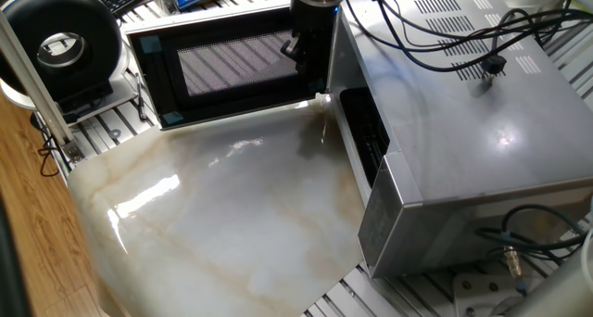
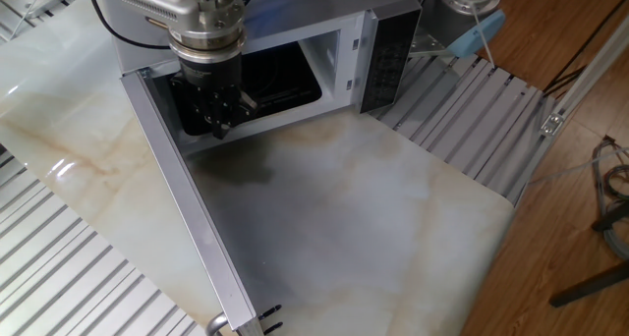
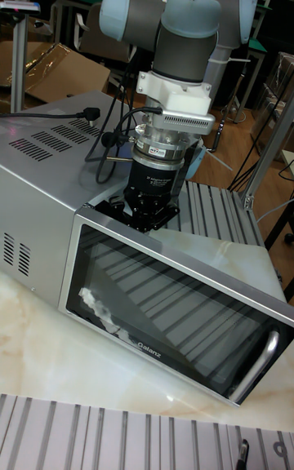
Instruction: Close the microwave door
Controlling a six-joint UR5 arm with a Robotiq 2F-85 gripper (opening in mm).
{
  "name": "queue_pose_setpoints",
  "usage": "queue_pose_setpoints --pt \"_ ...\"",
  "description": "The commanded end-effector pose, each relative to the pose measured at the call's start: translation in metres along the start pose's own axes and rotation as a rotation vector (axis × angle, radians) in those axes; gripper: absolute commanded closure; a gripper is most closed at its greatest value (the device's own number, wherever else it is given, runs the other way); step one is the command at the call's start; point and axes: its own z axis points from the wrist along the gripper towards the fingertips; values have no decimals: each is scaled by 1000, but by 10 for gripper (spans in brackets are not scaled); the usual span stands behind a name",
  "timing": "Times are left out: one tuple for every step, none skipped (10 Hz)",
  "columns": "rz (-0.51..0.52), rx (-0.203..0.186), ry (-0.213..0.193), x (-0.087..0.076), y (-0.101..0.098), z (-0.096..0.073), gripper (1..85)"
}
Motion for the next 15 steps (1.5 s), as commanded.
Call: queue_pose_setpoints --pt "0 -7 -8 -1 1 0 847" --pt "-4 -6 -9 -1 0 0 847" --pt "-11 -1 -11 -1 -1 0 847" --pt "-14 -1 -11 -1 -1 1 847" --pt "-16 1 -12 -1 -2 1 847" --pt "-16 -1 -12 -1 -2 1 847" --pt "-16 0 -14 -1 -2 1 847" --pt "-16 0 -14 -1 -2 1 847" --pt "-17 1 -15 -2 -2 2 847" --pt "-17 1 -15 -2 -2 2 847" --pt "-19 1 -15 -2 -2 2 847" --pt "-21 3 -14 -2 -3 2 847" --pt "-21 3 -14 -2 -3 2 847" --pt "-21 5 -16 -2 -3 2 847" --pt "-21 5 -16 -1 -3 2 847"
